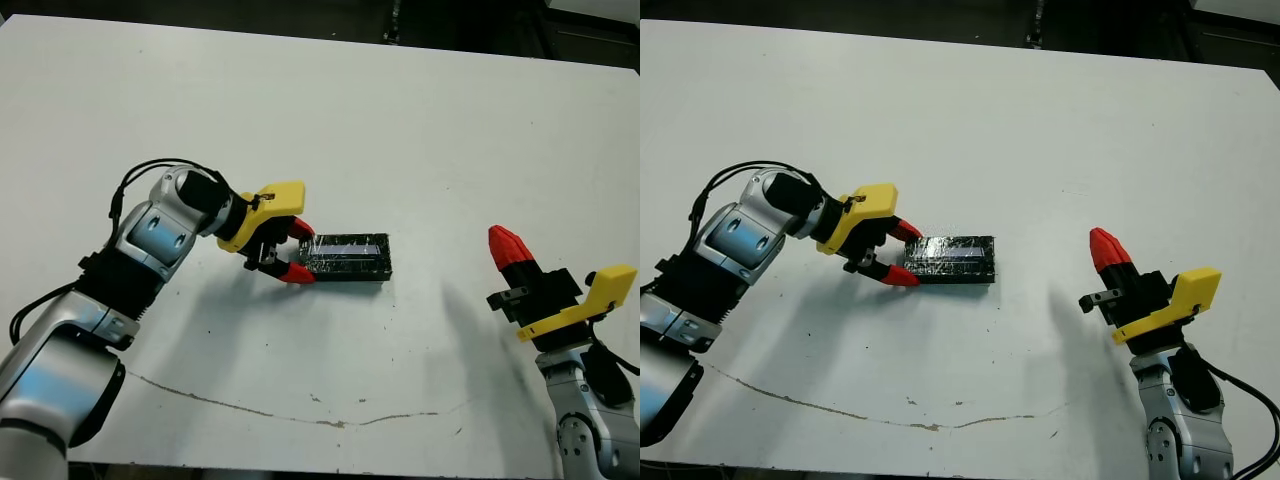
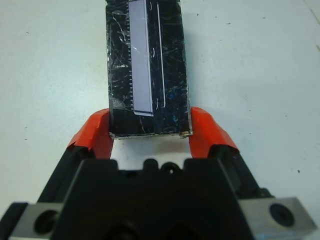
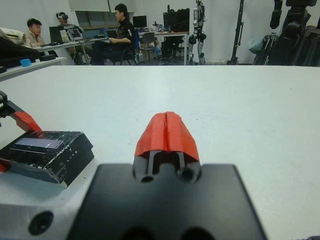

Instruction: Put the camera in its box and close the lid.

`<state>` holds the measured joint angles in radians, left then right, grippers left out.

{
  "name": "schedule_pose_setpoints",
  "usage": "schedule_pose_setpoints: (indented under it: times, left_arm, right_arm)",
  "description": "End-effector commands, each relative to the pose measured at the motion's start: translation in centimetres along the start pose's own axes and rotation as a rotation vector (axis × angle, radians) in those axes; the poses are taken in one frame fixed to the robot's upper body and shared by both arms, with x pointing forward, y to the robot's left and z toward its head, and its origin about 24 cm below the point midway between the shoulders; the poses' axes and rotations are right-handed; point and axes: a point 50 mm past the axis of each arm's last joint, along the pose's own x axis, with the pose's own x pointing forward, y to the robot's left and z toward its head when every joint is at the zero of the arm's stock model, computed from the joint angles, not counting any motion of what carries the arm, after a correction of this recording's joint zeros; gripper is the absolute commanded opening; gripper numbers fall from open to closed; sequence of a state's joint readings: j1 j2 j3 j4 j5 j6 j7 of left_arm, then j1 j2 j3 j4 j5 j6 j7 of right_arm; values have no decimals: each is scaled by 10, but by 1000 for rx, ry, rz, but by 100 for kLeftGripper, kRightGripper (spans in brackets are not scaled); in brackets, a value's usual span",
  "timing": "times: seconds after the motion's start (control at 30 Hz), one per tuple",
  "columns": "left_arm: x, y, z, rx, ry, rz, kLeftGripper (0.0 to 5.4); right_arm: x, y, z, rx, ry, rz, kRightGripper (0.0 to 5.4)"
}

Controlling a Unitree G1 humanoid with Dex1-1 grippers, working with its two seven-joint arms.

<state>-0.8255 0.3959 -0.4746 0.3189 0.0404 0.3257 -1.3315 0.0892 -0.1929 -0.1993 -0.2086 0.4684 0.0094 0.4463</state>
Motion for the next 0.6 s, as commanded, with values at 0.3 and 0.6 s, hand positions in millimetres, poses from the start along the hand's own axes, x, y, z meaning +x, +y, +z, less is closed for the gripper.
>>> schedule_pose_setpoints:
  times: [0.3, 0.6]
  left_arm:
    - [20, -14, 13, 13, 0, -96, 316]
    - [22, -16, 13, -18, 28, -62, 316]
  right_arm:
    - [-4, -1, -3, 6, 20, -10, 0]
    - [-5, -2, -4, 4, 20, -11, 0]
